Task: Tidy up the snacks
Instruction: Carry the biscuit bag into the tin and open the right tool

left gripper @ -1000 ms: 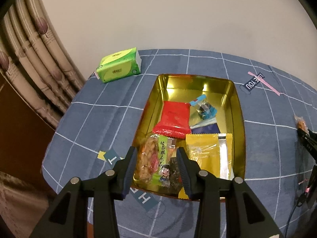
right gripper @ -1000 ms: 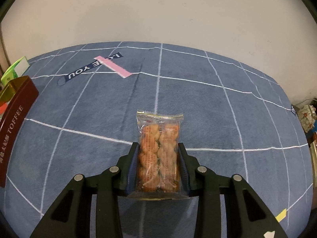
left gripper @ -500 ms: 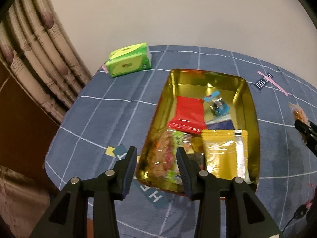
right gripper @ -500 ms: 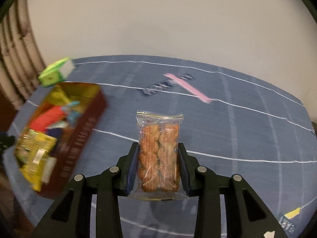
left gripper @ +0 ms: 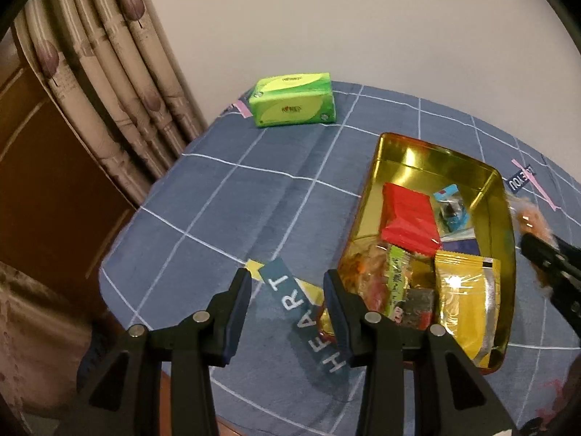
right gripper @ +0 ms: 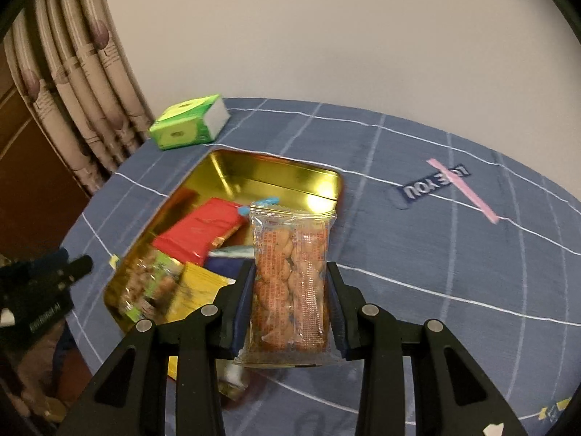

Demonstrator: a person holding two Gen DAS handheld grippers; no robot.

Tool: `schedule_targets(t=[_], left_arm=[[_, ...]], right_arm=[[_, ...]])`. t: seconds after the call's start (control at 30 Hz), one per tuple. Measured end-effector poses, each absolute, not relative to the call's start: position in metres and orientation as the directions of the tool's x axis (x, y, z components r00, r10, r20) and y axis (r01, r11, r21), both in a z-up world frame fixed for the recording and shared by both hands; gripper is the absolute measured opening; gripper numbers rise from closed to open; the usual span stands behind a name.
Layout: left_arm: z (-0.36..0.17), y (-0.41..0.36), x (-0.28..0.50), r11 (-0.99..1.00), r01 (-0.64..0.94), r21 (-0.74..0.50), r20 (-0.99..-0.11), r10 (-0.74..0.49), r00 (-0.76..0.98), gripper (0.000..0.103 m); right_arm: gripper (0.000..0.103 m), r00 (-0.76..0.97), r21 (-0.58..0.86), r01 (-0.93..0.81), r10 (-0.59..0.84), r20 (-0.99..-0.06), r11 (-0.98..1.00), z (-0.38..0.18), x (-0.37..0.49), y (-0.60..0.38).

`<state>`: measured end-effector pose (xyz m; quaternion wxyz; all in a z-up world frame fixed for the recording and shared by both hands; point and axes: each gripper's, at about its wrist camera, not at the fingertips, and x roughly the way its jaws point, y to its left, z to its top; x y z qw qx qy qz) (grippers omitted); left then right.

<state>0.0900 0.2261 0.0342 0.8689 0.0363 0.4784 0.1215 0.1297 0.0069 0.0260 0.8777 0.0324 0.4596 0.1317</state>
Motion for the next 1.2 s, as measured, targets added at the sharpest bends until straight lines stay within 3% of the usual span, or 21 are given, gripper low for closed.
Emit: schedule_targets(t=[0.7, 1.2], left_arm=[[0.028, 0.212, 0.091, 0.977, -0.116, 0.179, -0.829, 0.213, 0.517, 0.042], [0.030, 0.204, 0.088, 0.983, -0.079, 0.164, -0.826, 0.181, 0.534, 0.042]], right_arm=[[0.035, 0.473, 0.157, -0.210, 0.241, -0.847, 0.965, -0.010, 0.171, 0.040], [0.043, 0.461, 0.164, -0.226, 0.254, -0.850, 0.960, -0.013, 0.164, 0.046]])
